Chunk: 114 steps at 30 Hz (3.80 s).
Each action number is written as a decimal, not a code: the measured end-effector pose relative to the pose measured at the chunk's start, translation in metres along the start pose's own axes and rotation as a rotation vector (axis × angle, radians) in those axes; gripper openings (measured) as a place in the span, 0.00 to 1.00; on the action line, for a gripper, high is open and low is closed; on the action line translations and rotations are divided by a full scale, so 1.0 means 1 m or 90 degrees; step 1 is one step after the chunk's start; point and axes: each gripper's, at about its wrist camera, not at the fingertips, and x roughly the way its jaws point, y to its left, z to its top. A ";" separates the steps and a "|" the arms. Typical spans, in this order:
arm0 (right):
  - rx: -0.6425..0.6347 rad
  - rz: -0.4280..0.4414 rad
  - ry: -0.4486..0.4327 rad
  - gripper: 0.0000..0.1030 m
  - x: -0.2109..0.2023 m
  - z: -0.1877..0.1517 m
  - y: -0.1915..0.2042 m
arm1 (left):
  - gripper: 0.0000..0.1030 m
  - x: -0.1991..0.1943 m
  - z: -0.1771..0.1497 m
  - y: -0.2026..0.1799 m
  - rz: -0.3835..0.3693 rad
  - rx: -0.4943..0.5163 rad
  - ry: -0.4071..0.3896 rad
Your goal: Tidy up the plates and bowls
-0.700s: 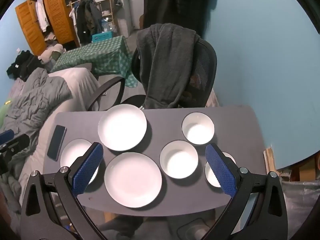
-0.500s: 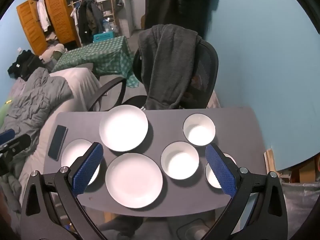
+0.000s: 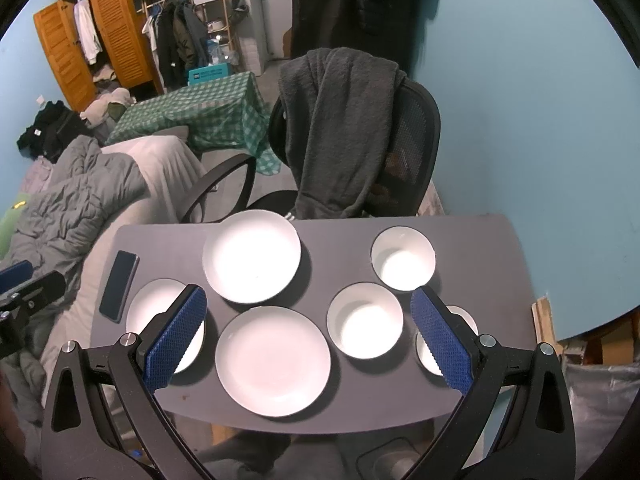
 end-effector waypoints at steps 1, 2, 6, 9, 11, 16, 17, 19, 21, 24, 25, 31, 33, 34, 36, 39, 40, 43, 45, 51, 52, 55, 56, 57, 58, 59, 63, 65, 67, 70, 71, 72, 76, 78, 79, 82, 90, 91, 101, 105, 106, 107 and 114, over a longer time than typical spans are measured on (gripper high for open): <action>0.000 0.000 0.000 0.97 0.000 0.000 0.000 | 0.83 0.000 0.000 0.000 0.001 0.000 -0.005; 0.000 0.000 0.000 0.97 0.000 0.000 0.001 | 0.83 0.000 0.000 0.000 0.001 0.001 -0.005; 0.001 0.000 0.001 0.97 0.000 0.000 0.001 | 0.83 0.000 0.000 -0.001 0.001 0.000 -0.006; 0.001 0.000 0.000 0.97 0.000 0.000 0.001 | 0.83 0.001 -0.001 0.002 0.002 0.003 -0.005; 0.001 0.000 -0.001 0.97 0.000 0.000 0.002 | 0.83 0.001 -0.001 0.002 0.003 0.006 -0.014; 0.000 0.001 0.000 0.97 0.001 0.001 0.000 | 0.83 0.000 -0.001 0.006 0.003 0.010 -0.019; 0.000 0.000 0.000 0.97 0.001 0.001 0.001 | 0.83 0.000 -0.001 0.007 0.003 0.011 -0.020; 0.001 0.001 0.001 0.97 0.001 0.001 -0.001 | 0.83 0.001 -0.001 0.008 0.003 0.013 -0.020; 0.001 0.002 0.001 0.97 0.001 0.002 -0.001 | 0.83 0.000 -0.001 0.009 0.003 0.015 -0.028; 0.002 0.002 0.000 0.97 0.001 0.001 0.002 | 0.83 0.000 0.001 0.012 0.003 0.018 -0.031; 0.002 0.001 0.000 0.97 0.001 0.001 0.003 | 0.83 0.000 0.001 0.014 0.002 0.018 -0.031; -0.001 -0.001 0.000 0.97 -0.001 0.004 0.009 | 0.83 0.001 0.000 0.013 0.001 0.018 -0.021; 0.000 0.000 0.000 0.97 -0.001 0.004 0.009 | 0.83 0.001 0.001 0.012 -0.001 0.018 -0.028; 0.000 0.000 0.000 0.97 -0.001 0.004 0.012 | 0.83 0.000 0.000 0.012 -0.002 0.018 -0.043; 0.001 0.000 0.001 0.97 -0.001 0.004 0.016 | 0.83 0.002 0.000 0.013 -0.006 0.017 -0.025; 0.000 0.001 0.001 0.97 -0.001 0.004 0.016 | 0.83 0.008 -0.001 0.017 -0.013 0.014 0.011; 0.000 0.000 0.002 0.97 0.001 0.004 0.016 | 0.83 0.009 -0.002 0.018 -0.014 0.016 0.014; -0.002 -0.002 0.002 0.97 0.004 0.003 0.019 | 0.83 0.014 -0.005 0.020 -0.018 0.020 0.026; -0.002 0.001 0.004 0.97 0.007 0.002 0.021 | 0.83 0.017 -0.006 0.020 -0.021 0.025 0.027; 0.010 0.003 0.024 0.97 0.022 -0.009 0.017 | 0.83 0.032 -0.012 0.020 -0.052 0.038 0.046; 0.010 -0.001 0.027 0.97 0.024 -0.012 0.014 | 0.83 0.036 -0.014 0.020 -0.050 0.044 0.057; 0.011 -0.004 0.035 0.97 0.030 -0.019 0.006 | 0.83 0.050 -0.018 0.020 -0.055 0.057 0.074; 0.015 -0.003 0.038 0.97 0.033 -0.022 0.003 | 0.83 0.055 -0.020 0.021 -0.053 0.062 0.081; 0.018 -0.001 0.042 0.97 0.034 -0.023 0.000 | 0.83 0.059 -0.022 0.021 -0.056 0.065 0.085; 0.022 0.002 0.048 0.97 0.036 -0.026 -0.004 | 0.83 0.063 -0.024 0.022 -0.059 0.067 0.087; 0.029 0.005 0.056 0.97 0.040 -0.029 -0.008 | 0.83 0.069 -0.026 0.021 -0.062 0.072 0.096; 0.053 0.000 0.080 0.97 0.049 -0.041 -0.023 | 0.83 0.087 -0.032 0.020 -0.079 0.084 0.116; 0.064 -0.009 0.091 0.97 0.052 -0.048 -0.029 | 0.83 0.096 -0.034 0.017 -0.095 0.096 0.125; 0.078 -0.016 0.104 0.97 0.058 -0.058 -0.035 | 0.83 0.105 -0.037 0.013 -0.097 0.113 0.129; 0.097 -0.010 0.119 0.97 0.067 -0.071 -0.041 | 0.83 0.119 -0.040 0.007 -0.098 0.137 0.140; 0.104 -0.005 0.128 0.97 0.071 -0.077 -0.043 | 0.83 0.125 -0.041 0.004 -0.099 0.145 0.145; 0.109 -0.003 0.137 0.97 0.076 -0.083 -0.045 | 0.83 0.129 -0.043 0.003 -0.099 0.151 0.150; 0.120 0.006 0.168 0.97 0.092 -0.101 -0.049 | 0.83 0.148 -0.047 -0.006 -0.115 0.160 0.166; 0.121 0.010 0.185 0.97 0.104 -0.111 -0.051 | 0.83 0.157 -0.049 -0.009 -0.122 0.160 0.174; 0.122 0.012 0.190 0.97 0.107 -0.113 -0.051 | 0.83 0.161 -0.049 -0.011 -0.126 0.160 0.176; 0.129 0.017 0.208 0.96 0.127 -0.123 -0.055 | 0.83 0.176 -0.052 -0.019 -0.123 0.170 0.185; 0.154 0.034 0.256 0.87 0.167 -0.145 -0.066 | 0.83 0.214 -0.063 -0.041 -0.105 0.211 0.212; 0.155 0.038 0.260 0.83 0.167 -0.146 -0.066 | 0.82 0.220 -0.064 -0.045 -0.105 0.218 0.226; 0.145 0.090 0.294 0.47 0.173 -0.144 -0.069 | 0.56 0.251 -0.067 -0.055 -0.105 0.225 0.281; 0.144 0.115 0.303 0.31 0.177 -0.148 -0.072 | 0.41 0.261 -0.069 -0.058 -0.107 0.228 0.305; 0.145 0.122 0.305 0.29 0.178 -0.150 -0.074 | 0.40 0.261 -0.069 -0.058 -0.109 0.229 0.306; 0.145 0.128 0.306 0.27 0.179 -0.151 -0.076 | 0.38 0.263 -0.070 -0.057 -0.109 0.230 0.310; 0.144 0.154 0.321 0.22 0.181 -0.154 -0.084 | 0.24 0.272 -0.072 -0.046 -0.100 0.227 0.333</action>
